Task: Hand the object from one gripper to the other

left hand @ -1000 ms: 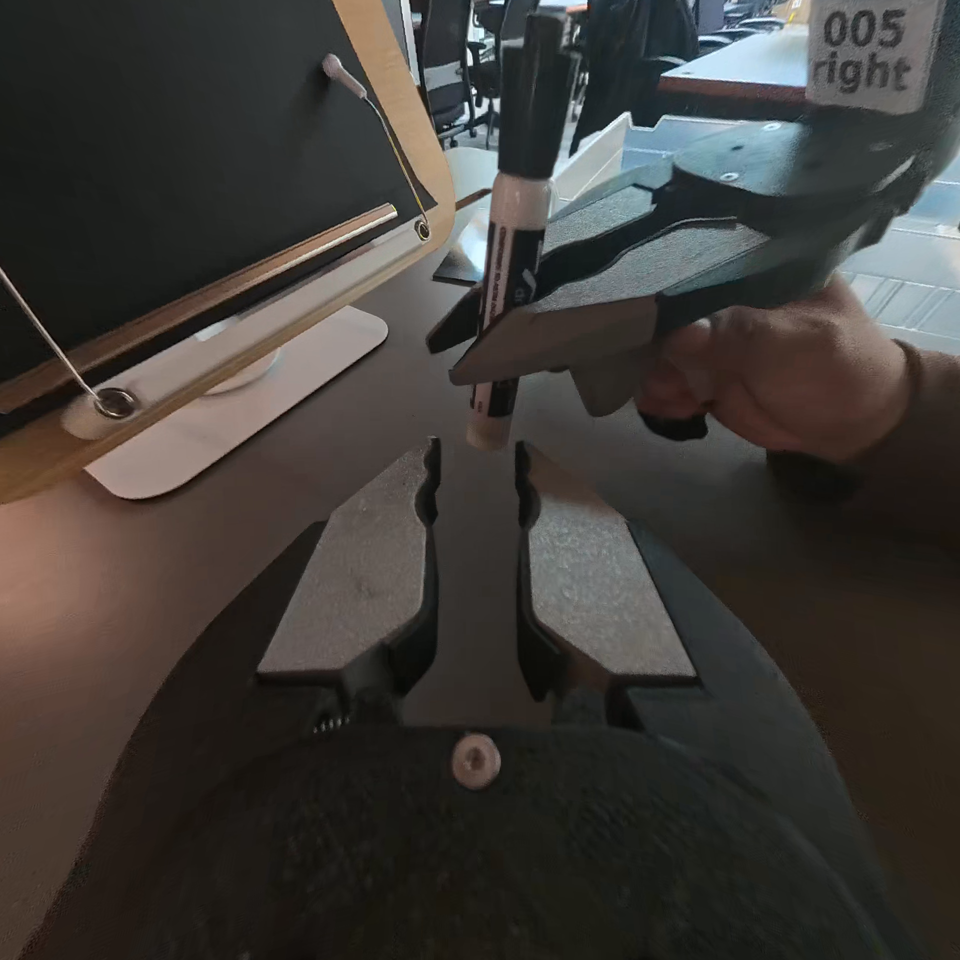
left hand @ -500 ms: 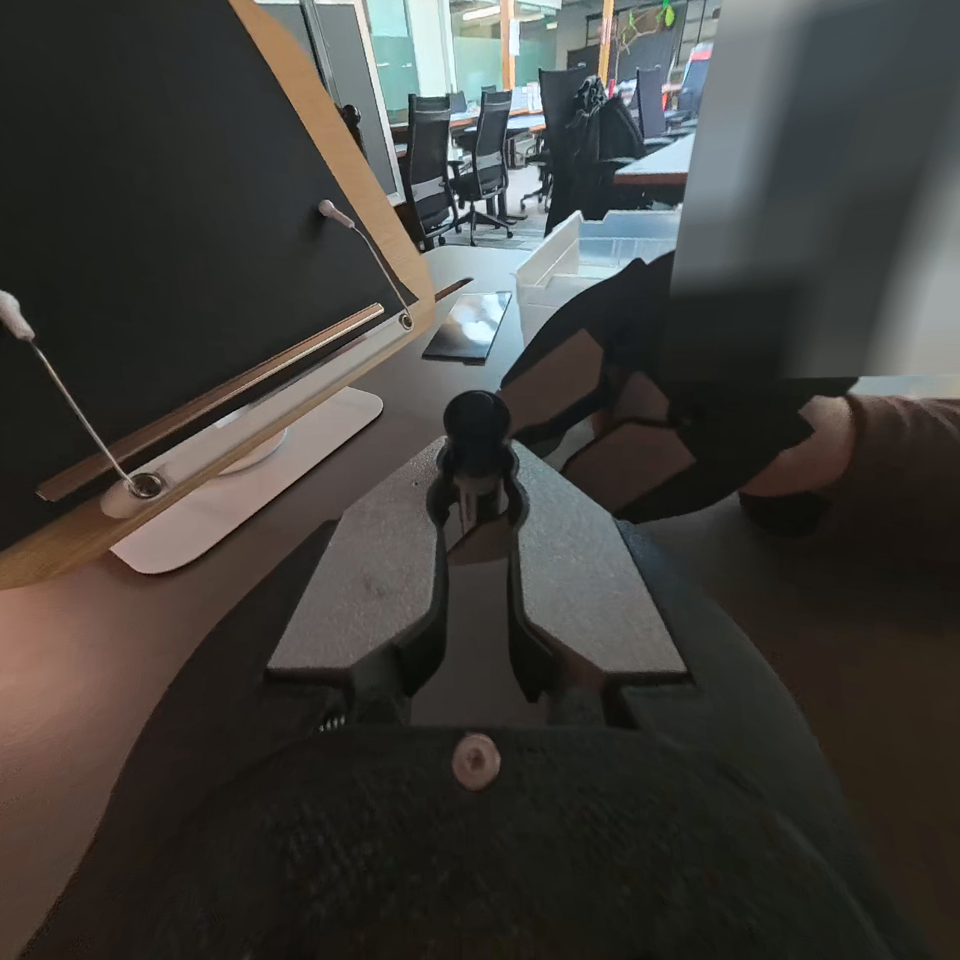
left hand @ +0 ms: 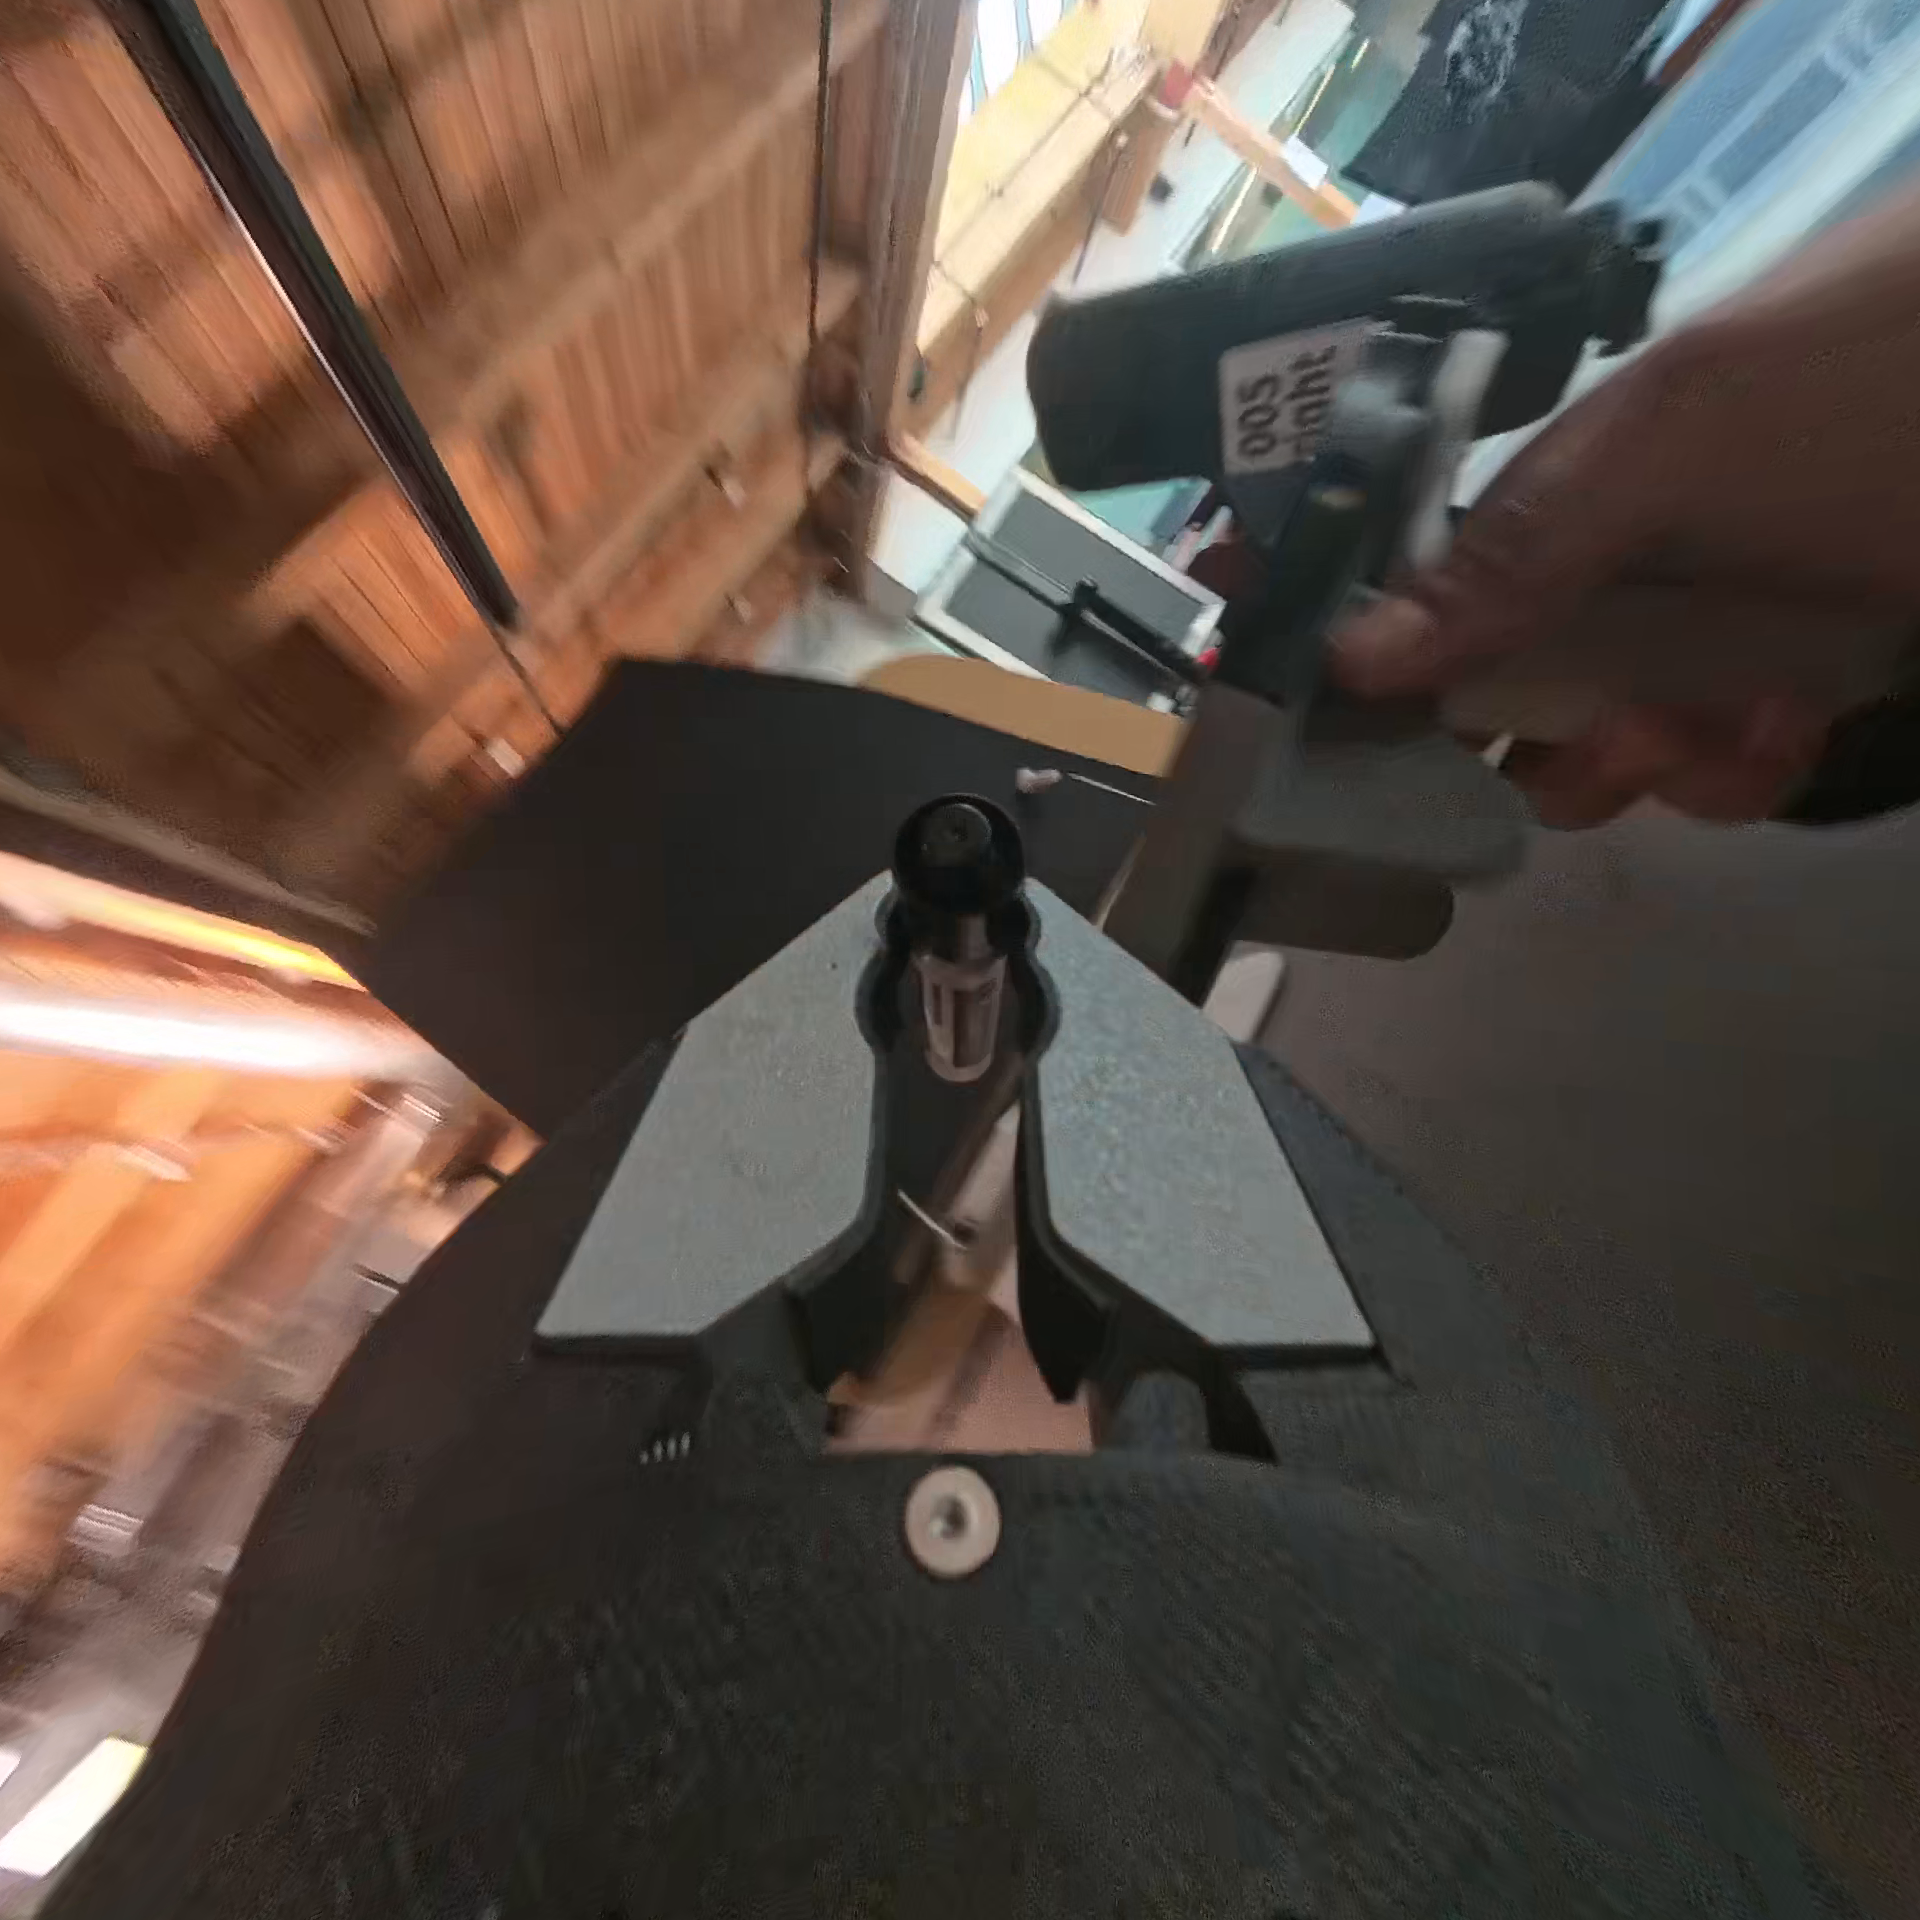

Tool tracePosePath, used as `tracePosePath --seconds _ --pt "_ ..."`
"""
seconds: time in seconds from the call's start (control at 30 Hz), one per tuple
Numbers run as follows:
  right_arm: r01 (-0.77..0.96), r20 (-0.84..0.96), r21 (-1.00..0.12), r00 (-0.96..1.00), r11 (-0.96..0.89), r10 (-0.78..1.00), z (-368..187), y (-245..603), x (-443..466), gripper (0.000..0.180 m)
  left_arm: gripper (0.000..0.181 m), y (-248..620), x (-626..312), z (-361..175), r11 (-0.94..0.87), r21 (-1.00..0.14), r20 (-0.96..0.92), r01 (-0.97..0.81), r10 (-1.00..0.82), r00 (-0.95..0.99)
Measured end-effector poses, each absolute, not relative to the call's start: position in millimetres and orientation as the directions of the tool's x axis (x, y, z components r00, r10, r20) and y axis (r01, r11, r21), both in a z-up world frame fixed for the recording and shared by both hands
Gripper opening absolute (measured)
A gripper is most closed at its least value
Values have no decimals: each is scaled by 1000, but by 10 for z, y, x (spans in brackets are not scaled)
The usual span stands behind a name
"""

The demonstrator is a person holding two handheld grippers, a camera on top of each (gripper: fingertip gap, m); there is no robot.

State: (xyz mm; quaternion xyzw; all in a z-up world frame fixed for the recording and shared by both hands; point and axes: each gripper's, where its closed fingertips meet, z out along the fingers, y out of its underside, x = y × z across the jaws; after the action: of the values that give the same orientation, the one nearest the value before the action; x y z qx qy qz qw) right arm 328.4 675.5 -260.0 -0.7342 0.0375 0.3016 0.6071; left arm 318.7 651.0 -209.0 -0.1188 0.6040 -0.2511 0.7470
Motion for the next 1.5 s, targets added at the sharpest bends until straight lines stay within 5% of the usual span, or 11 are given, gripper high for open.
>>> tracePosePath --seconds 0.07,0.3,0.47,0.63,0.8,0.97,1.07,1.23,1.3,1.43,1.5 --pt "-564 -600 -793 657 -230 457 -2366 6637 3247 53 15 6363 3114 -2038 916 -315 -895 249 -374 243" --pt "-655 -659 -701 442 -282 609 -2160 6514 3052 57 15 6081 2996 -2023 929 -161 -922 333 -261 284" --pt "-650 -653 -688 360 -323 666 -2125 6472 2919 33 16 5983 3059 -2192 941 -89 -945 327 -183 271" --pt "-654 -608 -738 539 -165 583 -2094 6473 3273 19 37 6113 3225 -2424 840 -442 -886 314 -463 -7" --pt "-374 -372 -926 873 -55 316 -2204 6500 3543 16 43 6053 3220 -2783 634 -740 -663 225 -630 -404" --pt "-192 -184 -981 906 -16 380 -2112 6507 3217 18 47 6234 3353 -2734 458 -885 -450 81 -798 -400" --pt "-103 -110 -994 909 -39 401 -2187 6548 3060 18 23 6215 3314 -2625 422 -897 -437 130 -806 -400" --pt "-176 -193 -981 844 -81 500 -2162 6499 2920 41 16 6454 3376 -2584 595 -795 -603 117 -754 -259" --pt "-203 -246 -969 810 -139 532 -2188 6462 2904 62 15 6626 3392 -2535 759 -640 -768 120 -631 -105" --pt "-241 -290 -957 764 -161 577 -2135 6333 2924 71 15 6742 3352 -2530 971 -222 -970 92 -229 80" --pt "-278 -357 -934 736 -224 575 -2188 6316 2936 77 14 6736 3338 -2579 991 -107 -989 81 -115 92"
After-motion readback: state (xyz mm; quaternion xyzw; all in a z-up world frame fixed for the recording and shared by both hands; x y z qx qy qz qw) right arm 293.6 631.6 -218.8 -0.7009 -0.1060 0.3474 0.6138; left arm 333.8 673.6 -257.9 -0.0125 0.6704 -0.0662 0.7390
